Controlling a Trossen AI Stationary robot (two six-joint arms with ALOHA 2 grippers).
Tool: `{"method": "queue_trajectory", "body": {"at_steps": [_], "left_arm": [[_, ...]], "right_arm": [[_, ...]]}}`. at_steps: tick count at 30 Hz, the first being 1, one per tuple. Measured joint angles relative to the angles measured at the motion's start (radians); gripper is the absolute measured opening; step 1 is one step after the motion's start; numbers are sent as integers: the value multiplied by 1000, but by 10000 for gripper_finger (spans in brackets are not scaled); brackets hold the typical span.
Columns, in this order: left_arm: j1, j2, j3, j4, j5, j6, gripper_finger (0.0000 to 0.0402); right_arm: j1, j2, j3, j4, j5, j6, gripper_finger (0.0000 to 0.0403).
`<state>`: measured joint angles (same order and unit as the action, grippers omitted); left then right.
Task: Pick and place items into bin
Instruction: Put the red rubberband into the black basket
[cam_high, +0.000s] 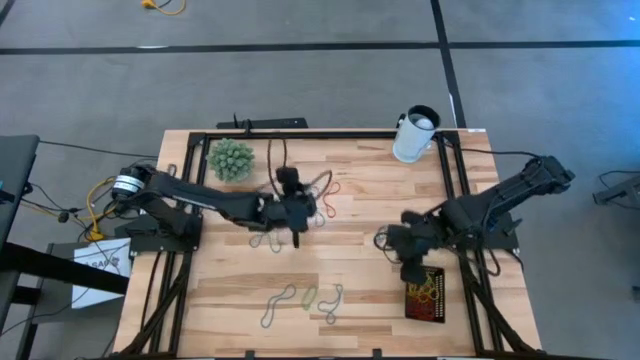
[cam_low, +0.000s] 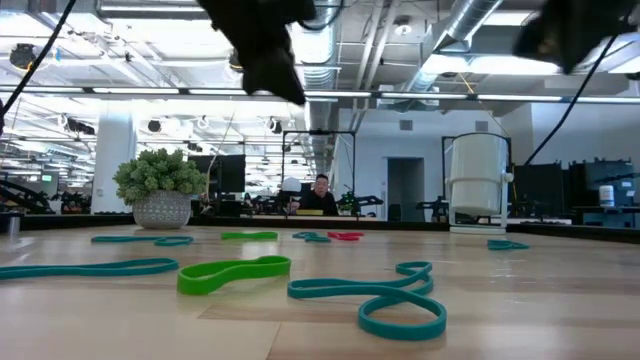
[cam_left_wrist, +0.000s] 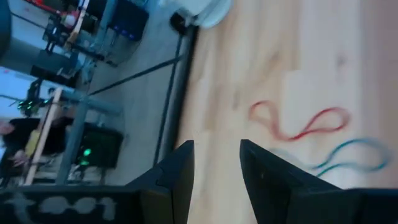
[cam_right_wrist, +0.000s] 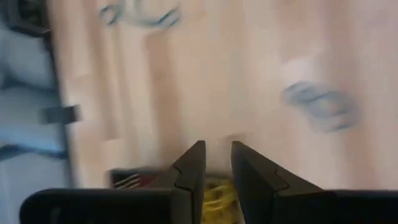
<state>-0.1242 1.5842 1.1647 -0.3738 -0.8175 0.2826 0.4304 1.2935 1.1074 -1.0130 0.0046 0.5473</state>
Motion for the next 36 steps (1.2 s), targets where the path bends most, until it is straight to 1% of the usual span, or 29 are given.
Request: {"method": "queue_trajectory", "body": {"at_steps": [2, 4, 6, 8, 10, 11, 13, 14, 16, 17, 19, 21, 24, 28, 33, 36], "left_arm": [[35, -66, 23, -93, 1, 11, 122], [79, -151, 35, -140, 19, 24, 122], [140, -248, 36, -177, 92, 46, 122], [223, -336, 35, -190, 236, 47, 122], [323, -411, 19, -179, 439, 33, 122], [378, -442, 4, -166, 542, 22, 122], [471, -487, -49, -108, 718, -17, 122], [506, -500, -85, -65, 788, -42, 122], [553, -512, -169, 34, 880, -82, 122], [567, -510, -214, 84, 899, -93, 122], [577, -493, -301, 196, 902, -111, 122], [578, -473, -366, 284, 901, -138, 122], [573, -451, -417, 326, 877, -161, 122], [568, -423, -432, 314, 802, -163, 122], [560, -384, -432, 320, 796, -163, 122], [554, -367, -432, 321, 796, -162, 122]], "right_arm": [[-23, -12, 38, -58, 73, -62, 70], [-49, -27, 65, -79, 135, -116, 70], [-74, -56, 70, -109, 171, -175, 70], [-106, -103, 69, -125, 191, -232, 70], [-148, -159, 52, -128, 232, -284, 70], [-169, -189, 35, -116, 268, -293, 70], [-220, -243, -9, -24, 368, -286, 70], [-246, -267, -43, 56, 407, -280, 70], [-299, -294, -130, 244, 430, -284, 70], [-327, -296, -179, 344, 423, -299, 70], [-376, -282, -275, 534, 416, -318, 70], [-422, -249, -355, 674, 415, -316, 70], [-480, -173, -423, 763, 407, -312, 73], [-546, -29, -440, 807, 329, -312, 77], [-596, 189, -440, 998, 324, -312, 76], [-607, 296, -426, 1090, 228, -361, 76]]}}
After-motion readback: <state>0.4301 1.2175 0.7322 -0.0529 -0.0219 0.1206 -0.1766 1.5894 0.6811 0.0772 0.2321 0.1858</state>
